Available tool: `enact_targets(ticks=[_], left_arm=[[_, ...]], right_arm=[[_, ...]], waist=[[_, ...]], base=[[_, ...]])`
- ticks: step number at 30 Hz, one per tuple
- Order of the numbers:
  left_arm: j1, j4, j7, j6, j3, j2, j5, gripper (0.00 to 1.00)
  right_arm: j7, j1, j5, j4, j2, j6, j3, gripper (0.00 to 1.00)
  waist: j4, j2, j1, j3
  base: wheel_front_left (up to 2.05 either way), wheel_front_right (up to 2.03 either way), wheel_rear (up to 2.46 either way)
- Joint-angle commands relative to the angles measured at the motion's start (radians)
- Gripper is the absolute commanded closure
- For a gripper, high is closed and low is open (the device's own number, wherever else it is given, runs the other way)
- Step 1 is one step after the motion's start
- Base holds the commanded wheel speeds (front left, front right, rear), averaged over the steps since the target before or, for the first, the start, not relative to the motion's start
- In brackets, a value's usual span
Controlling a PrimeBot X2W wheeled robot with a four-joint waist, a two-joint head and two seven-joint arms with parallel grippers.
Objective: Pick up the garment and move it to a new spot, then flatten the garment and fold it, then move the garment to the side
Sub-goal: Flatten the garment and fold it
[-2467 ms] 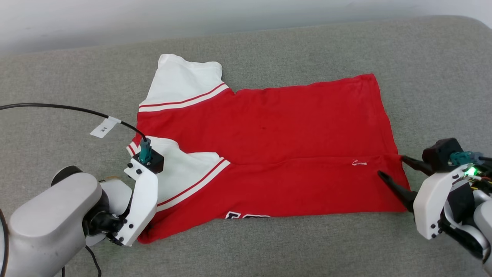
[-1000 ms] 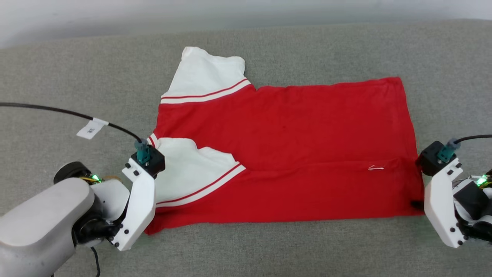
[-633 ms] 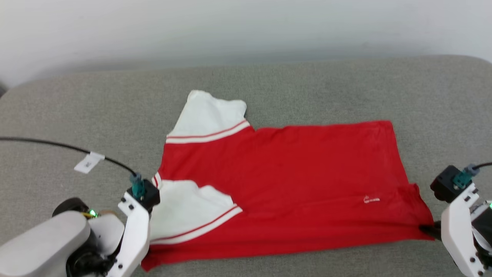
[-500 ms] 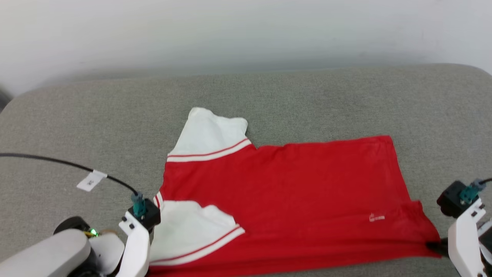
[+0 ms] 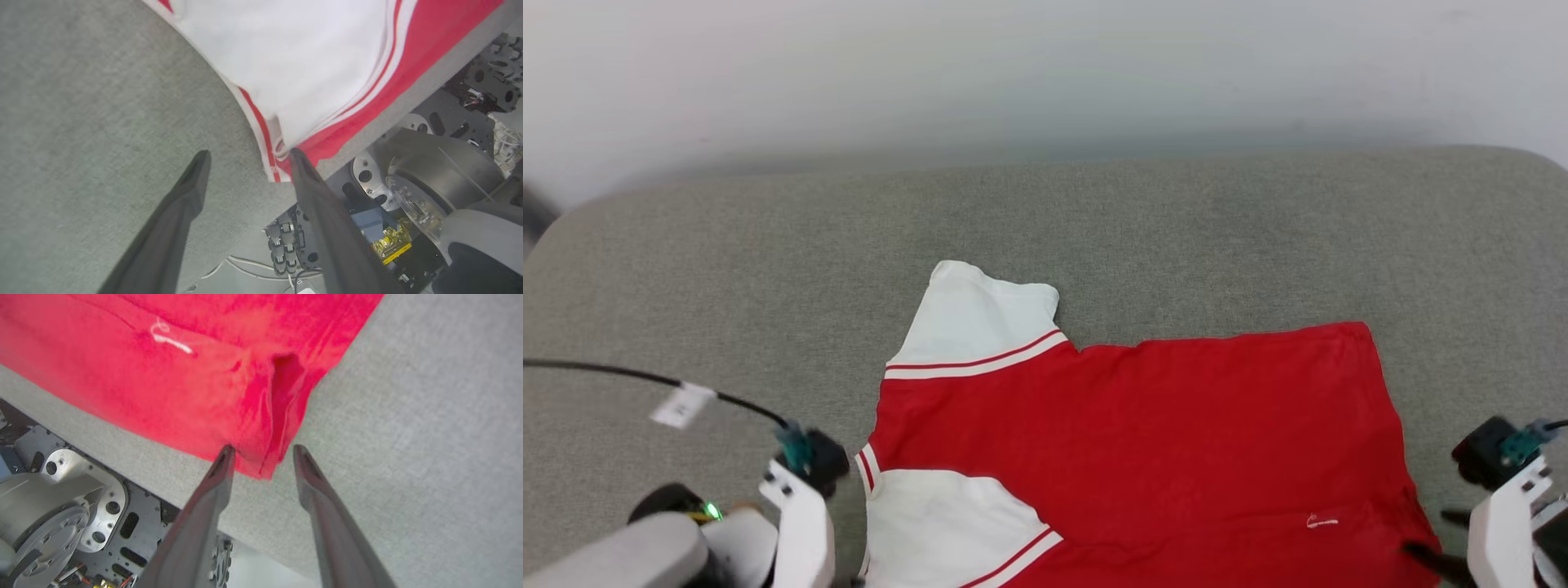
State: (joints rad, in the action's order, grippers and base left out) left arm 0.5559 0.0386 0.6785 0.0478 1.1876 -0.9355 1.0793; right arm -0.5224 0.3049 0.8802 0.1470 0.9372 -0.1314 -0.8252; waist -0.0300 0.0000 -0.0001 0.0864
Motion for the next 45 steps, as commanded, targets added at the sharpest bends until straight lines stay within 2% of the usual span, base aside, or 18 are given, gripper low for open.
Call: enact_targets(ticks=[1,5,8,10,14,17,24,27,32,39,45], left_arm=[[0.019,-0.011,-0.032,-0.015,-0.035,-0.01,0.02,0.0],[0.062,-0.04,-0.095,-0.035,-0.103,-0.049,0.019,0.0],[0.116,-0.026,-0.161,-0.044,-0.147,-0.063,-0.035,0.0],[0.152,-0.008,-0.209,-0.056,-0.179,-0.052,-0.06,0.0],[0.24,0.047,-0.262,-0.063,-0.225,-0.017,-0.1,0.0],[0.313,0.089,-0.281,-0.059,-0.25,0.017,-0.128,0.0],[0.471,0.188,-0.238,-0.049,-0.281,0.083,-0.148,0.0],[0.525,0.224,-0.196,-0.039,-0.276,0.106,-0.155,0.0],[0.611,0.269,-0.004,-0.011,-0.257,0.124,-0.102,0.0],[0.712,0.281,0.261,0.02,-0.178,0.133,-0.107,0.0],[0.749,0.305,0.384,0.029,-0.116,0.142,-0.144,0.0]], right_arm=[[0.04,-0.009,-0.018,-0.003,-0.005,0.001,0.026,0.0],[0.203,0.007,-0.098,0.017,-0.032,0.001,0.145,0.0],[0.339,0.006,-0.172,0.043,-0.091,0.001,0.265,0.0],[0.416,-0.004,-0.228,0.056,-0.135,0.001,0.347,0.0],[0.558,-0.036,-0.329,0.05,-0.257,0.001,0.526,0.0],[0.639,-0.069,-0.407,0.002,-0.358,0.001,0.645,0.0],[0.742,-0.17,-0.584,-0.185,-0.584,0.001,0.803,0.0],[0.757,-0.195,-0.645,-0.242,-0.66,0.001,0.829,0.0],[0.766,-0.219,-0.685,-0.3,-0.741,0.001,0.826,0.0],[0.775,-0.177,-0.704,-0.315,-0.777,0.001,0.796,0.0],[0.783,-0.134,-0.701,-0.285,-0.783,0.001,0.772,0.0]], waist=[[0.004,0.0,0.0001,-0.011],[0.004,0.0,0.0001,-0.025],[-0.004,0.0,0.0001,-0.02],[-0.011,0.0,0.0001,-0.013],[-0.029,0.0,0.0001,0.012],[-0.051,0.0,0.0001,0.039],[-0.108,0.0,0.0001,0.13],[-0.13,0.0,0.0001,0.171],[-0.164,0.0,0.0001,0.246],[-0.202,0.0,0.0001,0.339],[-0.223,0.0,0.0001,0.408]], base=[[0.0,0.0,0.0],[0.0,0.0,0.0],[0.0,0.0,0.0],[0.0,0.0,0.0],[0.0,0.0,0.0],[0.0,0.0,0.0],[0.0,0.0,0.0],[0.0,0.0,0.0],[0.0,0.0,0.0],[0.0,0.0,0.0],[0.0,0.0,0.0]])
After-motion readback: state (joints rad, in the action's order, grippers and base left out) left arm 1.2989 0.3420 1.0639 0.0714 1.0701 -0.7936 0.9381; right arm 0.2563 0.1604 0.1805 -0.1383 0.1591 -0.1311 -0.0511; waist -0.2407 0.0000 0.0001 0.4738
